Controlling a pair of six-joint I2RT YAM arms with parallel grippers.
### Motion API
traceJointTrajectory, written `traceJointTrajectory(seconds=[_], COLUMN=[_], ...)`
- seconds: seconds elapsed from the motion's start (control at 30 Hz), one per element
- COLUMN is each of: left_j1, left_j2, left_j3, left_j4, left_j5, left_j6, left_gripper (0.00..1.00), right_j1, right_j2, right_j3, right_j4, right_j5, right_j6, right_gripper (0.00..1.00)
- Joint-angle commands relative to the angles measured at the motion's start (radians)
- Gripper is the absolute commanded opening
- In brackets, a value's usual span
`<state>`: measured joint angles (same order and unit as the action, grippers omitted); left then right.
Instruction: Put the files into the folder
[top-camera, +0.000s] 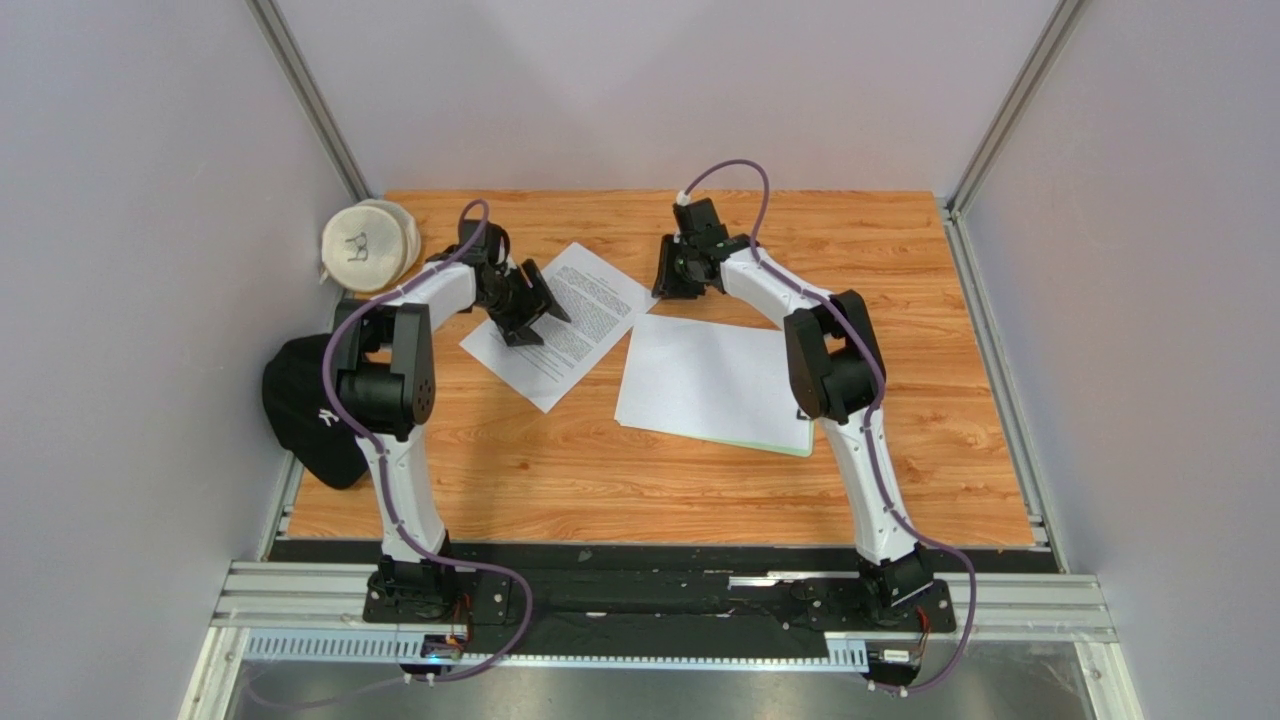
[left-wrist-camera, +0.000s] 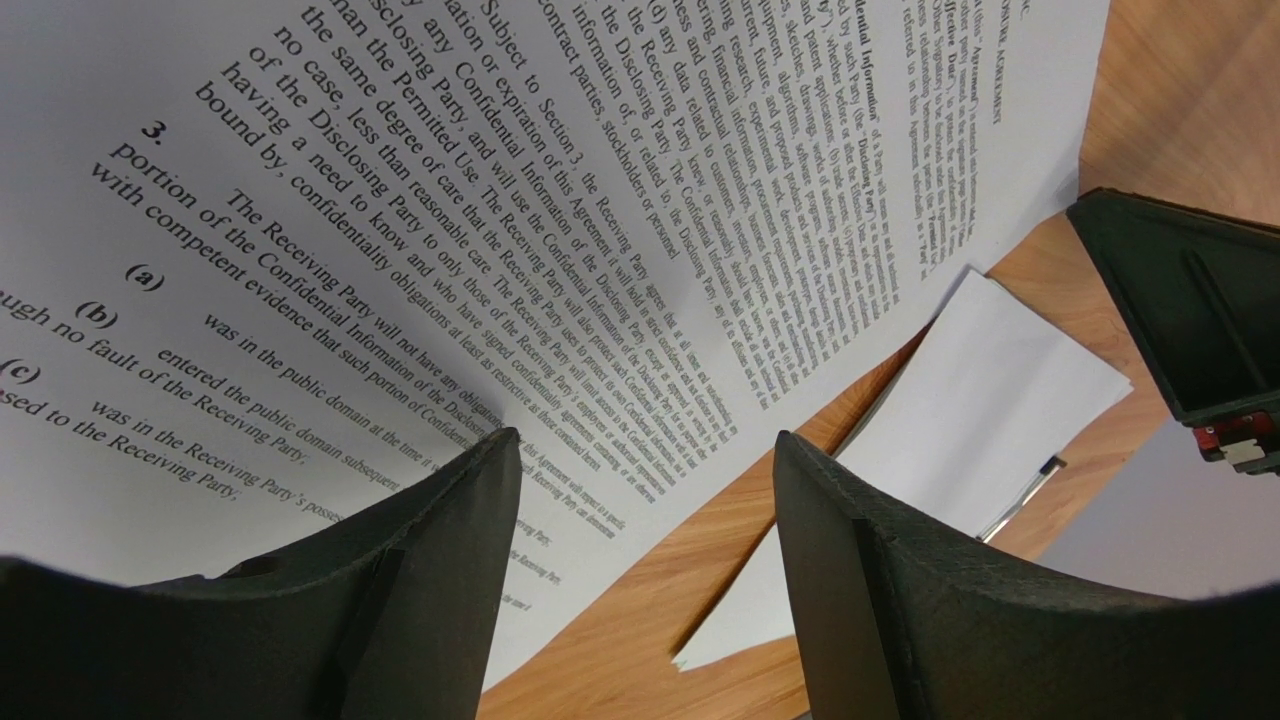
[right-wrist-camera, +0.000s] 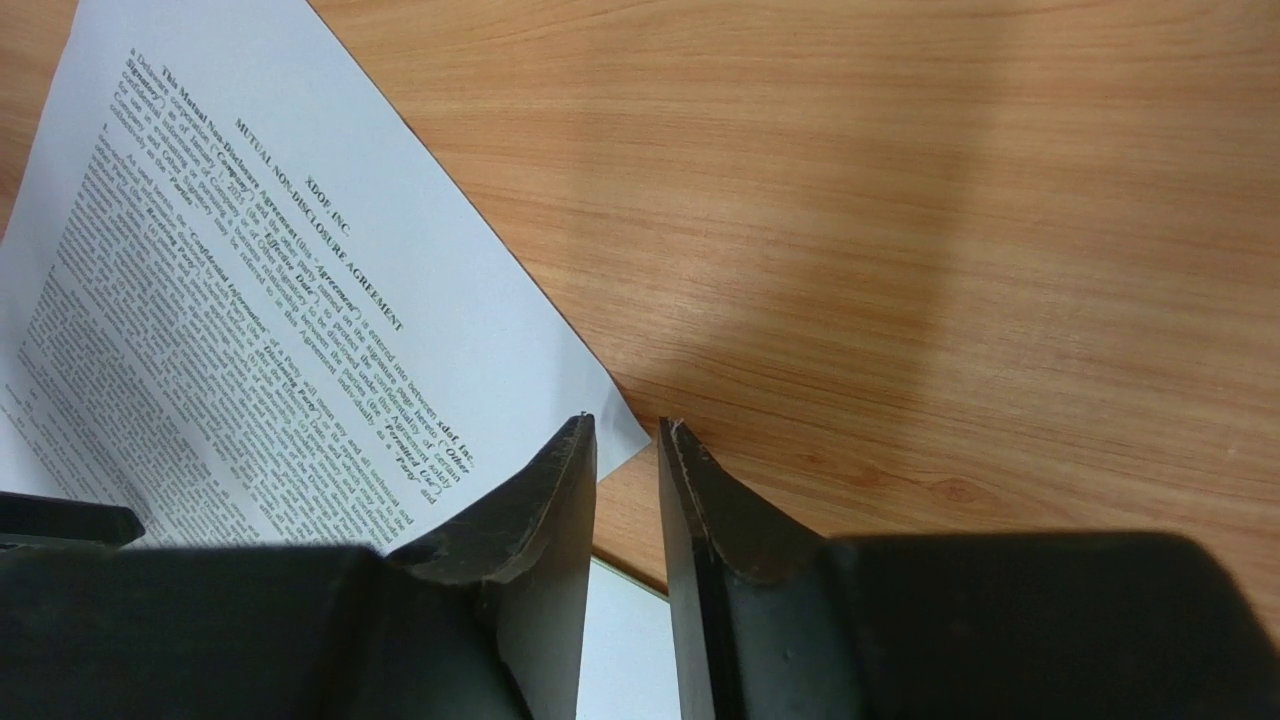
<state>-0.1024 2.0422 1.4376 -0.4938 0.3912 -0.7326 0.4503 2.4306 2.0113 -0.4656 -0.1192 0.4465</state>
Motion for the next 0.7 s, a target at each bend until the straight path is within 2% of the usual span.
traceJointTrajectory(seconds=[0.0, 0.13, 0.33, 0.53, 0.67], left_j1=[-0.002, -0.002, -0.002, -0.003, -0.010], left_j2=[-0.039, -0.040, -0.086, -0.183, -0.250], left_j3=[-0.008, -0.006, 0.006, -0.012, -0.043], left_j4=[0.026, 0.026, -0.003, -0.040, -0.057], left_j5=[0.017, 0.026, 0.034, 0.057, 0.069], left_j6=[0.004, 0.009, 0.039, 0.068, 0.108], left_gripper=[0.71, 0.71, 0.71, 0.71, 0.71], right_j1=[0.007, 0.007, 0.007, 0.013, 0.025], right_j2=[0.008, 0.037, -0.002, -0.090, -0.192], right_j3=[-0.009, 0.033, 0.020, -0.028, -0.179], right_j4=[0.030, 0.032, 0.099, 0.202, 0.261], right_j5=[-0.023, -0.065, -0.114, -0.266, -0.301], right_j6=[0.027, 0.038, 0.044, 0.116, 0.184], right_gripper=[0.26, 0.09, 0.00, 0.00, 0.00])
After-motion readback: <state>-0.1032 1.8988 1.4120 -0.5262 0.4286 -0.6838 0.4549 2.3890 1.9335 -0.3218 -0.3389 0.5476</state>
